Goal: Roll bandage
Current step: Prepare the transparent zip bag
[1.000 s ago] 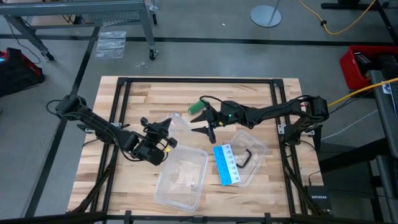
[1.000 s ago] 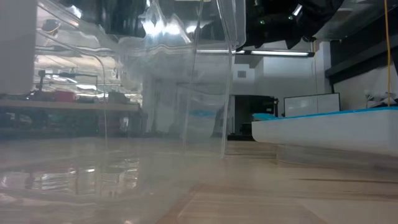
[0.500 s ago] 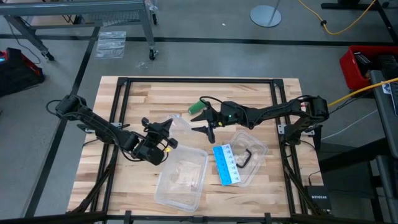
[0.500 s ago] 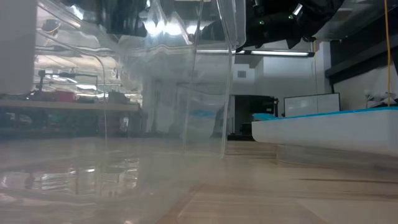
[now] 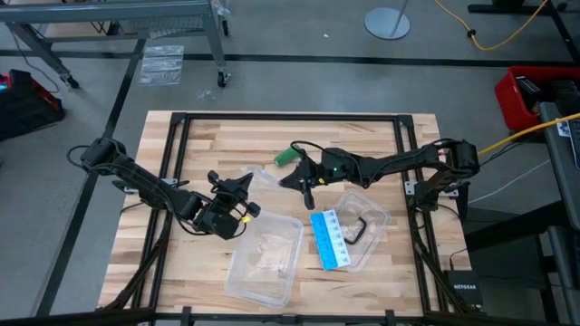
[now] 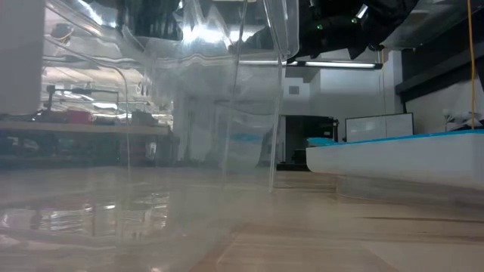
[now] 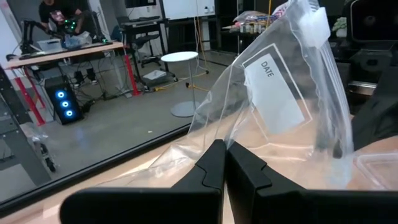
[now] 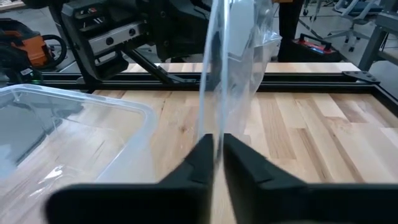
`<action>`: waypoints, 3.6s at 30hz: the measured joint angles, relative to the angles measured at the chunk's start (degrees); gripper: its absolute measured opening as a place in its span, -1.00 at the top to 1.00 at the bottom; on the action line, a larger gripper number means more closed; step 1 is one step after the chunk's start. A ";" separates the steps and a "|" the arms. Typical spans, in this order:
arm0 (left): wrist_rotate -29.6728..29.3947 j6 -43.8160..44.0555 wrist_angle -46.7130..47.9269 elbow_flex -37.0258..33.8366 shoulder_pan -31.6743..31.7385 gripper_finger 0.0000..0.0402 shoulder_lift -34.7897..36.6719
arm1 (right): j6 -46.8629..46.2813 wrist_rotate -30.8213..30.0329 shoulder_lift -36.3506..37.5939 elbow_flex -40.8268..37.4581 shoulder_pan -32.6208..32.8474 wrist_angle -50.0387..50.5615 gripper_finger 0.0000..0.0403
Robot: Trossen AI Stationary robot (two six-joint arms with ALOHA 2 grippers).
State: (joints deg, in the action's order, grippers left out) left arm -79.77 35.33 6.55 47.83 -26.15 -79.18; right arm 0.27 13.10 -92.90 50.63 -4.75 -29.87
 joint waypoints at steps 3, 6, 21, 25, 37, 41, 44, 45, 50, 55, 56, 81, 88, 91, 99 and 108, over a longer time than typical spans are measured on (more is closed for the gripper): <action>-0.02 0.00 0.02 0.00 0.00 1.00 0.00 | 0.03 -0.04 0.00 0.00 -0.02 0.00 0.96; -0.03 -0.83 0.02 0.00 0.00 1.00 0.00 | 0.04 -0.51 0.00 0.00 -0.02 0.00 0.93; -4.21 -8.60 0.03 0.00 2.66 0.65 0.00 | 0.05 -1.33 0.02 0.00 -0.13 -0.01 0.99; -5.21 -12.36 0.04 0.00 4.36 0.44 0.00 | 0.24 -5.27 0.04 0.00 -0.13 0.99 0.99; 4.28 -9.70 -6.82 0.02 5.33 0.35 0.00 | 3.31 -28.09 0.04 -0.04 -0.13 0.30 1.00; 8.65 -9.99 -10.01 0.02 5.63 0.39 0.00 | 3.31 -28.11 0.04 -0.04 -0.15 -1.61 1.00; 10.57 -9.79 -12.80 0.02 6.40 0.42 0.00 | 3.20 -28.11 0.04 -0.04 -0.13 -3.22 1.00; 11.69 -9.85 -13.56 0.04 6.78 0.43 0.00 | 3.20 -28.11 0.04 -0.04 -0.13 -3.54 1.00; 14.32 -14.47 -17.42 0.04 7.89 0.48 0.00 | 3.59 -29.00 0.04 -0.04 -0.21 -2.37 1.00; 14.47 -22.42 -21.71 0.06 8.17 0.51 0.00 | 6.45 -36.65 0.04 -0.04 -0.24 1.65 1.00; 14.46 -23.25 -22.32 0.07 8.28 0.51 0.00 | 6.68 -37.77 0.04 -0.04 -0.24 2.14 1.00; 21.28 8.02 -26.28 0.04 16.96 0.59 -2.72 | 4.03 -40.54 0.04 -0.04 -0.13 -5.03 1.00; 22.78 9.06 -36.25 0.04 18.40 0.59 -8.87 | 4.06 -39.97 0.04 -0.02 -0.09 -4.78 1.00; 22.71 7.69 -39.00 0.04 18.98 0.59 -10.18 | 4.07 -38.97 0.04 -0.02 -0.09 -4.21 1.00; 22.70 4.29 -40.10 0.04 19.41 0.58 -10.47 | 4.07 -39.01 0.04 0.02 -0.11 -3.10 1.00; 23.62 3.13 -40.18 0.04 19.41 0.58 -10.47 | 4.49 -38.03 0.04 0.02 -0.11 -2.42 1.00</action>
State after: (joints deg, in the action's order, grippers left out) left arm -56.15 38.47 -33.64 47.88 -6.74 -89.65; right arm 4.76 -24.92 -92.86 50.65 -4.86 -32.29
